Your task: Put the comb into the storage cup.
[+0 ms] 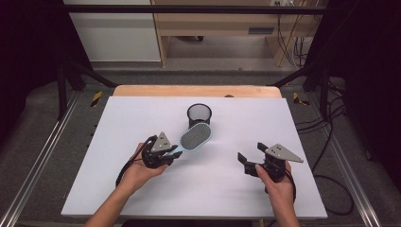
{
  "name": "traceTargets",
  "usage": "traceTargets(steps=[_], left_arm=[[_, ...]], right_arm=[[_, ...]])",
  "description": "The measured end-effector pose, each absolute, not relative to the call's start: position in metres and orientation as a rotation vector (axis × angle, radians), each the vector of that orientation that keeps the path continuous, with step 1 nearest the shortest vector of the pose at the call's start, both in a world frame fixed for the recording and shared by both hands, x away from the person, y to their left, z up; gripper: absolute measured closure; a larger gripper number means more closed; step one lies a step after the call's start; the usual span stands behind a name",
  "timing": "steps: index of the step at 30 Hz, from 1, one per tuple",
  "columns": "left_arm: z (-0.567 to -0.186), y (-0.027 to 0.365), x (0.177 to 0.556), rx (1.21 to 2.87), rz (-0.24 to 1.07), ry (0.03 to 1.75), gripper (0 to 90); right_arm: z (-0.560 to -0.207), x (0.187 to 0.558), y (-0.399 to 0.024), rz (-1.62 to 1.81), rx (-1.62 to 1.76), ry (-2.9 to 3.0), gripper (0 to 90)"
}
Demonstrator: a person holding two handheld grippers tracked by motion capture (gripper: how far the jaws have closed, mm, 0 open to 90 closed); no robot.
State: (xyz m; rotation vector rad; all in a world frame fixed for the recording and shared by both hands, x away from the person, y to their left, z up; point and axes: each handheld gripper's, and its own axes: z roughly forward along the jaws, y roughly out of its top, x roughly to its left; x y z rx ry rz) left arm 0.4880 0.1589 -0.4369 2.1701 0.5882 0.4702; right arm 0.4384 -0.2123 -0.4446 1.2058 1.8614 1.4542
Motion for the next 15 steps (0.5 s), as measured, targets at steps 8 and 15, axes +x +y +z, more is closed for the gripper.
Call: traceTargets(steps=[8, 15], left_arm=[[-0.444, 0.152, 0.484, 2.081, 0.519, 0.589, 69.3], [-0.446, 0.150, 0.480, 2.051, 0.522, 0.591, 69.3]], right_arm=[[-0.445, 0.442, -0.196, 1.605, 1.245, 1.894, 6.9], [-0.446, 0.455, -0.165, 1.669, 1.244, 2.001, 5.6]])
